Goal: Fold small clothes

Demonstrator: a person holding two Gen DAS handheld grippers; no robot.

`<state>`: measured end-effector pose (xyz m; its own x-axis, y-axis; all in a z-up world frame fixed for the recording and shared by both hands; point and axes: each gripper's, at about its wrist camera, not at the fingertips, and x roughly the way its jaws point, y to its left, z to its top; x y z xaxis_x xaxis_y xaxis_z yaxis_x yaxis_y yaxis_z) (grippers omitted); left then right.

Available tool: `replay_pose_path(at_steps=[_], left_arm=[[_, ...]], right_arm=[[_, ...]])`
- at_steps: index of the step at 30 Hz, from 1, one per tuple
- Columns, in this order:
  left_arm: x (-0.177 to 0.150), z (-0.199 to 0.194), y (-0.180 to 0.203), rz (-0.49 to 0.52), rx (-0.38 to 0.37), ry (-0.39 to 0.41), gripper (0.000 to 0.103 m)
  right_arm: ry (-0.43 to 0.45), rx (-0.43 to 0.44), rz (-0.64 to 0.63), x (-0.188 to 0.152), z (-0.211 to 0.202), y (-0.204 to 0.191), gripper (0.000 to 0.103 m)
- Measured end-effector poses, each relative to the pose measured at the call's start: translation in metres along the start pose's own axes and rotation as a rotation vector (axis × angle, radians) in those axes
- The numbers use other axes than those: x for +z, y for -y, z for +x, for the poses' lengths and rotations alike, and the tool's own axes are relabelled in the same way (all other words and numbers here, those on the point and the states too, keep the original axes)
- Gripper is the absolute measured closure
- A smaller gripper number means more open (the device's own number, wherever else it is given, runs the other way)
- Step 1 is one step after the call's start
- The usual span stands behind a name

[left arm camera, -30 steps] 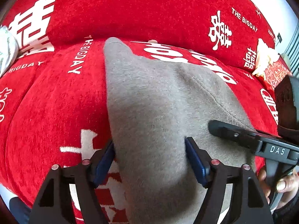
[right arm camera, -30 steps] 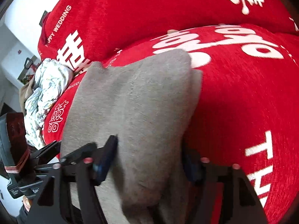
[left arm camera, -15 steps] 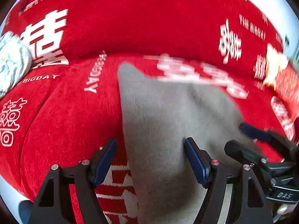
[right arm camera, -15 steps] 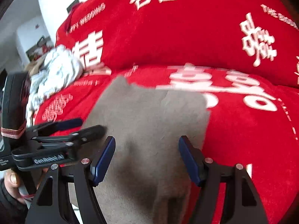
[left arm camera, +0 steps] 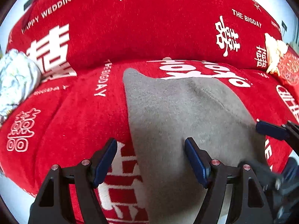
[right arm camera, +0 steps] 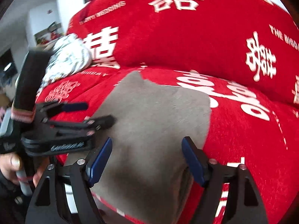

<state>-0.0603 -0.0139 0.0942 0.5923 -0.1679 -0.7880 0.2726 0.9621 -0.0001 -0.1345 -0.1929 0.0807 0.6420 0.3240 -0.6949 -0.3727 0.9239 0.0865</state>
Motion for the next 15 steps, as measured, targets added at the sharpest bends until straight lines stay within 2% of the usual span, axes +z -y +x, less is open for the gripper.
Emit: replay_pose_path(at_steps=[3,7,13,15], left_arm=[[-0.007,-0.002,-0.002,-0.008,0.011,0.002,0.027],[-0.014,-0.004,0.0,0.002,0.019,0.0,0.027],[-0.022,-0.019,0.007,0.048,0.051,0.011,0.027],[-0.025,-0.022,0.006,0.047,0.05,0.008,0.027]], right_arm=[[-0.016,-0.033,-0.061,-0.016,0.003,-0.013,0.023],[-0.133,-0.039,-0.026,-0.039,0.022,-0.005,0.024],[-0.159,-0.08,-0.018,-0.054,0.008,0.0,0.023],[-0.169,-0.119,0.008,-0.057,0.006,0.005,0.019]])
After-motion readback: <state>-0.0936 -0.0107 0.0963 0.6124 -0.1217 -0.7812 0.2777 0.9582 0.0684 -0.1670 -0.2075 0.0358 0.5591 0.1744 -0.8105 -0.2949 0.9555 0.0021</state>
